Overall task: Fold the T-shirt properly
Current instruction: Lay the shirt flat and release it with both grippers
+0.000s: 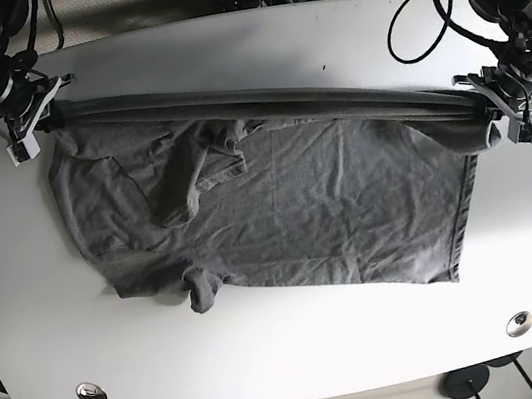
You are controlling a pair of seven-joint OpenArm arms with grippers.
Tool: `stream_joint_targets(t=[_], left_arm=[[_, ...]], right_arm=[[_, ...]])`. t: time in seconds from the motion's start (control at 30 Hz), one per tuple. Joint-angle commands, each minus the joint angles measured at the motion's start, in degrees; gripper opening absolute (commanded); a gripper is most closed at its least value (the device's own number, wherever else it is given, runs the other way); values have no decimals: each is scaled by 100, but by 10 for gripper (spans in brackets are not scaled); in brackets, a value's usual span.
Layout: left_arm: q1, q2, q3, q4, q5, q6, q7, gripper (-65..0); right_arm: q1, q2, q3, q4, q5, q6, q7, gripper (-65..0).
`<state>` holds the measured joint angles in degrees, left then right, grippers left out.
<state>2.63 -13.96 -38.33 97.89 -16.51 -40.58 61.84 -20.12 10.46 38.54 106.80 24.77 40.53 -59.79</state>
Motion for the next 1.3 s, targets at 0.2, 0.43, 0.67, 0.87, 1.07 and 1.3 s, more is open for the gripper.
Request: stream_joint_targets(t=[0.2, 0.43, 0.67, 0.87, 1.07, 1.3], left_arm=[[-356, -446, 233, -817, 91, 58, -132, -390], [-470, -991, 39, -1213, -155, 58, -132, -242], [-347, -1167, -717, -1046, -1017, 58, -132, -242], [137, -754, -207, -422, -1008, 58, -140, -243], [409, 143, 435, 607, -287, 58, -140, -243], [418, 565, 1164, 510, 917, 58, -140, -394]], right_arm=[[12, 110, 62, 93, -99, -53, 58, -629], [12, 128, 71, 93, -99, -53, 58, -628], [3, 5, 458, 93, -47, -53, 49, -614], [21, -329, 994, 128, -47, -53, 32, -217], [21, -435, 1803, 278, 542, -53, 23, -36], [-94, -435, 1618, 216, 604, -53, -241, -82]])
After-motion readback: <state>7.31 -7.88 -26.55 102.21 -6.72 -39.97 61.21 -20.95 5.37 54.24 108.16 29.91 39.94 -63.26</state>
